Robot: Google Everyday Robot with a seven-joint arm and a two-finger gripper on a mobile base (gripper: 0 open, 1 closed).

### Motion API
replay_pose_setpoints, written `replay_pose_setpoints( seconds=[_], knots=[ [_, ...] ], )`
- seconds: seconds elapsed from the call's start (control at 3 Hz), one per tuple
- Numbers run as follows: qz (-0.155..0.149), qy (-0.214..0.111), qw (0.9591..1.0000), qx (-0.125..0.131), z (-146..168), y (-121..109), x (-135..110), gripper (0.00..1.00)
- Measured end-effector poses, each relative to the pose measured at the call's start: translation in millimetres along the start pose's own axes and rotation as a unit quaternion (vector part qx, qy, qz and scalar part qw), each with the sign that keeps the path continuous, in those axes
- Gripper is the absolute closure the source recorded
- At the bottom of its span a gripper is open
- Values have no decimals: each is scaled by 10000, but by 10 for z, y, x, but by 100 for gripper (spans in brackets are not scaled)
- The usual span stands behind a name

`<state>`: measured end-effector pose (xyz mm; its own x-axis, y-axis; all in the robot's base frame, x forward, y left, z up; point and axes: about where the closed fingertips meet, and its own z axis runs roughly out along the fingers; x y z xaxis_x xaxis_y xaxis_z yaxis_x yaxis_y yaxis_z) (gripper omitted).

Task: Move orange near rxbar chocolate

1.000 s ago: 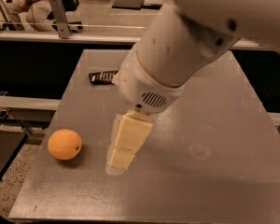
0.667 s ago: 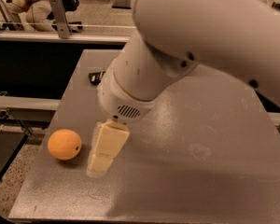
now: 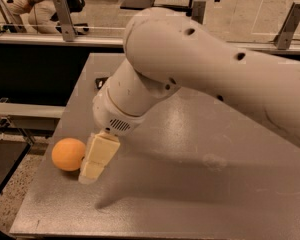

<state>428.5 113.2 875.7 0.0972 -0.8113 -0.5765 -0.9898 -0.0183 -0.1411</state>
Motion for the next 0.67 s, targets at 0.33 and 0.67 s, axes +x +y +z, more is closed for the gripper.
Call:
replay_pose_setpoints(
  seconds=[0.33, 0.67],
  knots=[
    [24, -111, 9997, -206, 186, 37, -76, 0],
    [27, -184, 9992, -351, 292, 85, -136, 0]
  ],
)
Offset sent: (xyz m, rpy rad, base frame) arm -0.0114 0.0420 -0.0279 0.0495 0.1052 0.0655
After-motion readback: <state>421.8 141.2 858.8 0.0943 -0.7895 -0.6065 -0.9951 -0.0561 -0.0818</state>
